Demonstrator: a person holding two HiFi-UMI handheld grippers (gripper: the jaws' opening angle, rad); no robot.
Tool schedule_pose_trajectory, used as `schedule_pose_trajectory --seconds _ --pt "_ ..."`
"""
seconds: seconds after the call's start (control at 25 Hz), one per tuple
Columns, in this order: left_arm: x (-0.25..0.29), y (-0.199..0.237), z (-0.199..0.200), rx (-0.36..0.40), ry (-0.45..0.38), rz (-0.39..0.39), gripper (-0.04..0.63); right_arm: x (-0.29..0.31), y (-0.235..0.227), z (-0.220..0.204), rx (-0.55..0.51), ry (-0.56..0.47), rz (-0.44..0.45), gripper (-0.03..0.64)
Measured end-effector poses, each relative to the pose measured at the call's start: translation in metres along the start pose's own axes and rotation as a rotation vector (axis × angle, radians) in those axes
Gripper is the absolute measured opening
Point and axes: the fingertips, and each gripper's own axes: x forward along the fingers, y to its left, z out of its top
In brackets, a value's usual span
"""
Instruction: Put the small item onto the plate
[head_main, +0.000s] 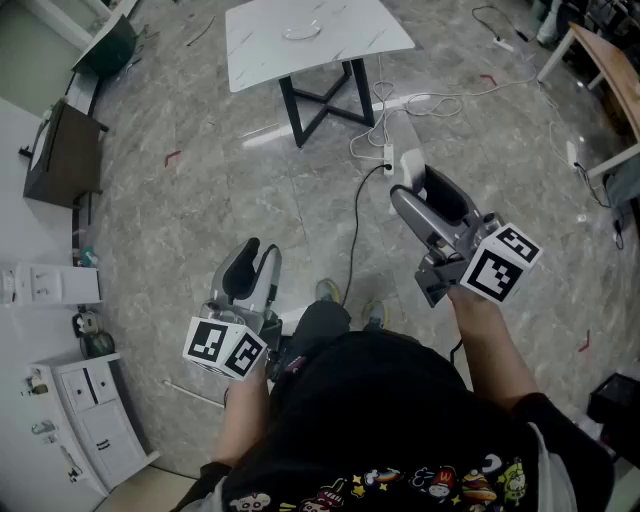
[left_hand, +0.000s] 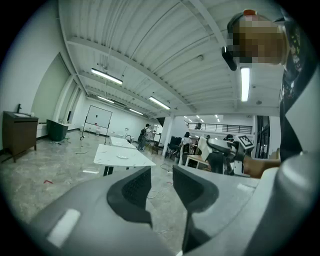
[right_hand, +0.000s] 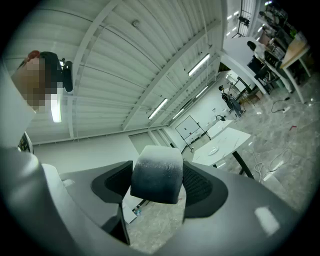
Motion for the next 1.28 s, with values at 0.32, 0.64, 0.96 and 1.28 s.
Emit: schedule_pose_trajectory --seconds 0.32,0.64,0.96,1.28 --pt "0.020 -0.075 -0.007 0.036 0.016 -0.124 0.247 -0.055 -0.007 -0.012 -0.024 0.022 -0.041 0.339" --pt "0.034 -0.089 -0.004 0.047 -0.030 -0.179 0.247 -0.063 -0.006 -0.022 -0.099 0.036 -0.088 0.341" --pt "0.032 -0.072 -0.006 0.026 -0.042 -0.127 0.247 -0.042 -0.009 -0.032 -0.122 0.084 -0.089 0.341" --pt "0.047 -0.019 -0.003 0.025 -0.046 -0.105 0.247 0.004 -0.016 -0.033 -0.147 0.090 -0.127 0.341"
